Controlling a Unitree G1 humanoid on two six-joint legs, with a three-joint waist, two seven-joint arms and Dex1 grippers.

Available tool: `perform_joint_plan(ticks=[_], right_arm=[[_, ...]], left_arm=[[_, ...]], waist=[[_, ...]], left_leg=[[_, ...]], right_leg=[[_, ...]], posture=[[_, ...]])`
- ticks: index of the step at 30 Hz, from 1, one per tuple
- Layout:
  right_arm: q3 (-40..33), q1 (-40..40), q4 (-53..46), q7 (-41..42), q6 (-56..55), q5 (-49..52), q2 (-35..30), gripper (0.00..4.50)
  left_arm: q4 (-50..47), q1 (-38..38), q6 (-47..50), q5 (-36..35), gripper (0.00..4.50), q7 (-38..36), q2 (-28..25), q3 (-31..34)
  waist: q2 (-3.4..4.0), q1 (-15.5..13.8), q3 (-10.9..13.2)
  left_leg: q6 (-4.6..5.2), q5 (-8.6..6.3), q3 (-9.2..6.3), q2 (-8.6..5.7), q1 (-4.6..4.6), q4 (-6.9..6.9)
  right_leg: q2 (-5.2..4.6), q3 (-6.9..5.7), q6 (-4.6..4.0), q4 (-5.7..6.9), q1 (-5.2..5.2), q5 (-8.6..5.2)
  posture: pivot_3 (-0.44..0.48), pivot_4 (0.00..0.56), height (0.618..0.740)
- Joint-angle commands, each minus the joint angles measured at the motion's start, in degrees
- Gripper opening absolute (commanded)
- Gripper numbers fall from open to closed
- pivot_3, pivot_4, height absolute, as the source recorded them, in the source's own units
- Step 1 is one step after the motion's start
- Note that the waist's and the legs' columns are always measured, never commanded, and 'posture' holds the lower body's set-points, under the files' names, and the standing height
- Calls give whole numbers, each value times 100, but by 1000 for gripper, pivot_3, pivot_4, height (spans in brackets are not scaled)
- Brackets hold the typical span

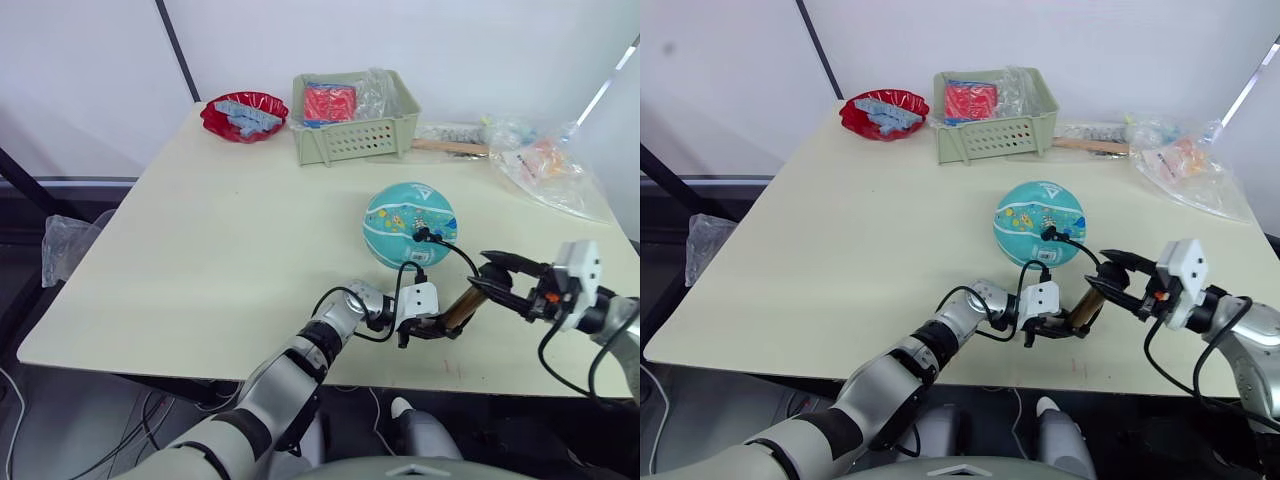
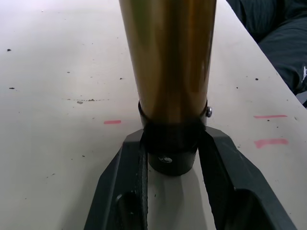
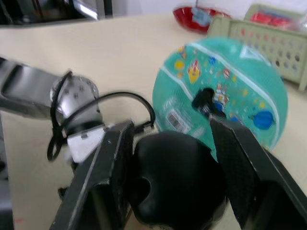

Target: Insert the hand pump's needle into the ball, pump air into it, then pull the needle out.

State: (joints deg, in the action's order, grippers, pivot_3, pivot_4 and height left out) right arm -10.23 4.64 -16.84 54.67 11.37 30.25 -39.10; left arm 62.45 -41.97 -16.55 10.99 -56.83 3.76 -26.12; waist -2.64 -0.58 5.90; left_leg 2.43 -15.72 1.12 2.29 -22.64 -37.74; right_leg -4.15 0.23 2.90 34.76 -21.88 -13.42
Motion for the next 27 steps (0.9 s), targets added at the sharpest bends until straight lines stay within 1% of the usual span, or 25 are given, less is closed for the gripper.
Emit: perform_joint_plan(ticks=[1,4,6,9,10,11,13,16,19,27], right_arm=[[487,308,454,40,263,-309,79,1992],[242,256,315,7,267,-121,79,1992],[-6,218,183,20,240,66,58,1992],[-605,61,-158,-86,456,684,-14,1992],[-783,1,-226,-91,528,836,-77,1992],[-930,-51,-296,-100,606,960,-142,1992],[-1261,-184,-415,-132,810,1266,-313,1992],[-1745,-372,-503,-145,1150,1694,-646,1992],[-2190,-570,-546,-176,1477,2096,-958,1992],[-2879,-1108,-524,-269,2206,2833,-1652,1992]], left_arm=[[594,204,402,495,1025,106,-367,-243],[607,195,397,495,1025,116,-371,-239],[618,180,407,491,1025,130,-366,-232],[618,182,415,483,1025,136,-348,-227],[619,185,414,484,1025,132,-345,-229],[614,194,410,483,1025,123,-350,-231],[603,207,405,485,1025,104,-359,-238],[591,215,405,491,1025,86,-366,-244],[587,219,397,504,1025,75,-374,-242],[578,242,384,523,1025,56,-383,-244]], waist=[[-10,-3,-6],[-8,-2,-7],[-5,-8,-5],[4,-23,8],[33,-23,26],[46,-22,34],[84,-25,72],[115,-36,115],[118,-37,137],[105,-31,177]], left_leg=[[0,0,0,0,0,0],[-4,-2,5,1,6,0],[-5,-3,8,1,7,0],[-5,-3,13,-1,3,0],[-4,-3,17,-2,1,0],[0,0,29,-6,1,0],[21,12,38,-8,-4,-1],[23,13,35,-11,-15,-12],[23,13,23,-11,-25,-31],[23,13,20,-15,-35,-53]], right_leg=[[0,-1,0,0,0,0],[-29,-34,-1,2,0,1],[-67,-85,-1,3,0,1],[-128,-176,-2,3,0,2],[-158,-216,-3,3,0,4],[-197,-265,-3,3,-1,6],[-215,-296,-2,3,-6,10],[-215,-352,14,2,-7,19],[-180,-369,22,6,-4,22],[-172,-364,40,8,0,30]], posture=[[0,150,738],[0,150,738],[0,150,738],[0,150,738],[0,150,738],[0,150,738],[0,150,738],[0,150,738],[0,150,738],[0,150,738]])
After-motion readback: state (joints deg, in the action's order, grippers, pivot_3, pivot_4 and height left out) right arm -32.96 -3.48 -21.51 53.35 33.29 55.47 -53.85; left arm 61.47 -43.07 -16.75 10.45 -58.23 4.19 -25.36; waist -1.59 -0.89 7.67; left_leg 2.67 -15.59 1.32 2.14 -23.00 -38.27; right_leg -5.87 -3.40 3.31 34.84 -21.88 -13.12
